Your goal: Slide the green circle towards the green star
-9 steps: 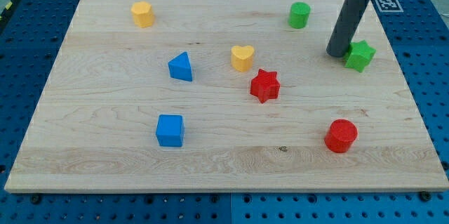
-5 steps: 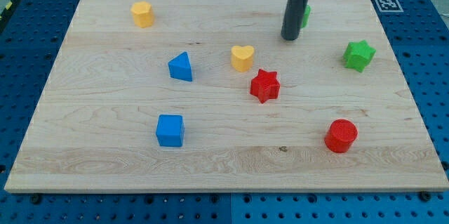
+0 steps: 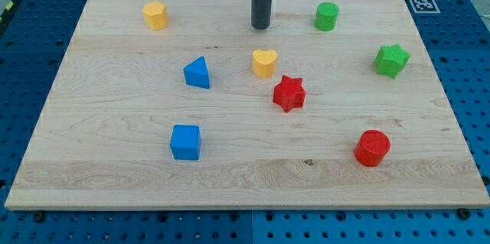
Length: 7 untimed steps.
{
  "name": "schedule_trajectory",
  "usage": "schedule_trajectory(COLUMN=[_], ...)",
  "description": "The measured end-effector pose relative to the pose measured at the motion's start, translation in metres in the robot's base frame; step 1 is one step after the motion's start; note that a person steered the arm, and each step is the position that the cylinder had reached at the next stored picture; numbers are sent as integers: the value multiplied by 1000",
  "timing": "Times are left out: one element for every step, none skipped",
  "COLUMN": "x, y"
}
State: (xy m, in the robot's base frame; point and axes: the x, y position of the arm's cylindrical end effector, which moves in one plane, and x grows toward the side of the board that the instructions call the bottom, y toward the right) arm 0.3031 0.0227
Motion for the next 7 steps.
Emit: schedule_trajectory(x=[-32,-41,-63,-46,-49,-35,-13], y=[-1,-1,6,33,63,107,138])
